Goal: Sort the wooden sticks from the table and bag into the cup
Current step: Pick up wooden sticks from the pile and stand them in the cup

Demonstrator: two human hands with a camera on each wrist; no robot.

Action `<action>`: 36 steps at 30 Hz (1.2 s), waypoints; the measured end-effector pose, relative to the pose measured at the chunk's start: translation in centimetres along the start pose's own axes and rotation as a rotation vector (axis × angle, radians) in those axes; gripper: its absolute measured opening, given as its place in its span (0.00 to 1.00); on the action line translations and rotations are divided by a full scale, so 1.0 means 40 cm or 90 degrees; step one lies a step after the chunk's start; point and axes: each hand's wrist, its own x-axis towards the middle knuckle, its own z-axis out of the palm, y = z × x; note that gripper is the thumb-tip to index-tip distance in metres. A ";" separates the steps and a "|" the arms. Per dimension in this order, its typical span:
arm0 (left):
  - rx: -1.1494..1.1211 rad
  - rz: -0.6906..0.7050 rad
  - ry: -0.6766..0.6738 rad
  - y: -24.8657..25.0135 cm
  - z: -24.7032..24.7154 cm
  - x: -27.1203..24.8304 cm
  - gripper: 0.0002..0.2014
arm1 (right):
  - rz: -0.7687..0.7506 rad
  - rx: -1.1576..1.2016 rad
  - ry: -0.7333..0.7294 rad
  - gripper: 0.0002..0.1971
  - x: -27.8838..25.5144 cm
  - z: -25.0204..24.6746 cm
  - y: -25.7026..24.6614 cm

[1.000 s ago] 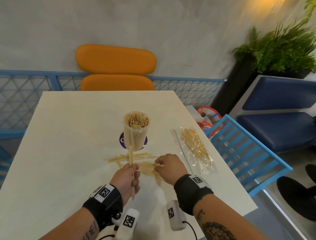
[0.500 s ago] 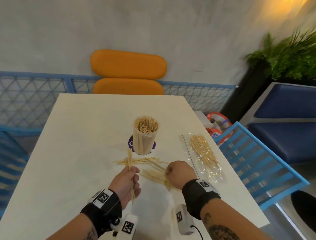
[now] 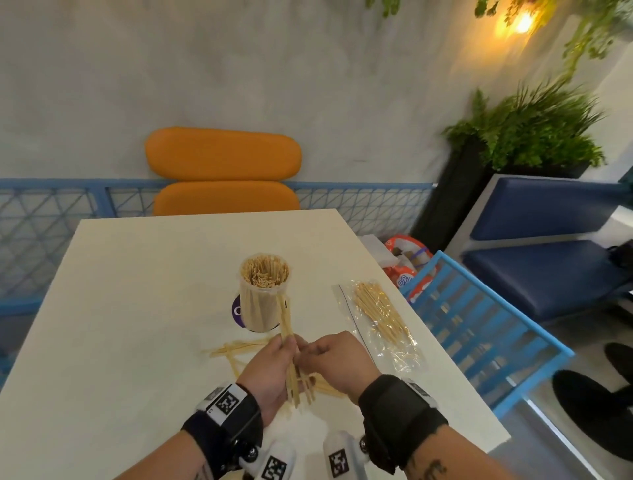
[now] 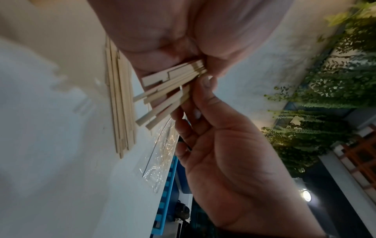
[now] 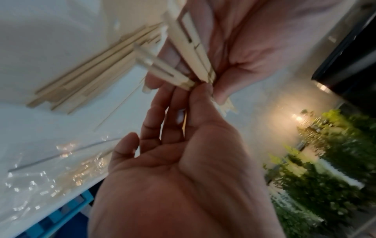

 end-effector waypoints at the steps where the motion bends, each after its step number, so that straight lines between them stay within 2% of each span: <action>1: 0.014 -0.002 0.000 -0.002 -0.001 -0.001 0.14 | -0.012 -0.048 0.000 0.08 -0.001 -0.005 0.002; 3: 0.065 0.005 0.011 -0.005 -0.004 -0.007 0.13 | -0.040 -0.088 0.040 0.10 -0.001 -0.021 -0.010; 6: 0.138 0.018 0.008 -0.008 -0.014 -0.020 0.11 | -0.079 -0.017 0.116 0.17 0.008 -0.041 -0.050; 9: 0.151 0.025 -0.031 -0.018 -0.022 -0.033 0.10 | -0.131 0.000 0.070 0.26 0.026 -0.031 -0.082; 13: 0.162 0.040 -0.065 -0.015 -0.026 -0.055 0.11 | -0.182 -0.044 0.037 0.17 0.039 0.017 -0.090; 16: 0.141 0.048 -0.042 0.000 -0.032 -0.063 0.10 | -0.182 -0.090 -0.029 0.18 0.030 0.043 -0.080; 19: 0.096 0.064 -0.020 0.013 -0.041 -0.055 0.10 | -0.203 0.051 -0.029 0.20 0.020 0.044 -0.070; 21: 0.057 0.105 0.019 0.027 -0.046 -0.046 0.10 | -0.152 0.138 -0.020 0.18 0.015 0.040 -0.062; 24: 0.001 0.183 0.067 0.053 -0.040 -0.041 0.14 | -0.080 0.166 -0.138 0.18 -0.012 0.046 -0.053; 26: 0.028 0.214 0.102 0.068 -0.026 -0.049 0.17 | -0.070 0.177 -0.193 0.20 -0.025 0.054 -0.042; 28: 0.079 0.244 0.134 0.075 -0.013 -0.051 0.16 | -0.058 0.208 -0.202 0.20 -0.027 0.060 -0.036; 33: 0.176 0.265 0.097 0.073 0.004 -0.030 0.12 | -0.040 0.253 -0.195 0.13 -0.028 0.076 -0.043; 35: 0.204 0.311 0.132 0.088 0.004 -0.018 0.09 | -0.031 0.298 -0.189 0.13 -0.019 0.077 -0.049; 36: 0.199 0.341 0.152 0.100 0.003 -0.010 0.11 | -0.028 0.314 -0.184 0.13 -0.012 0.077 -0.052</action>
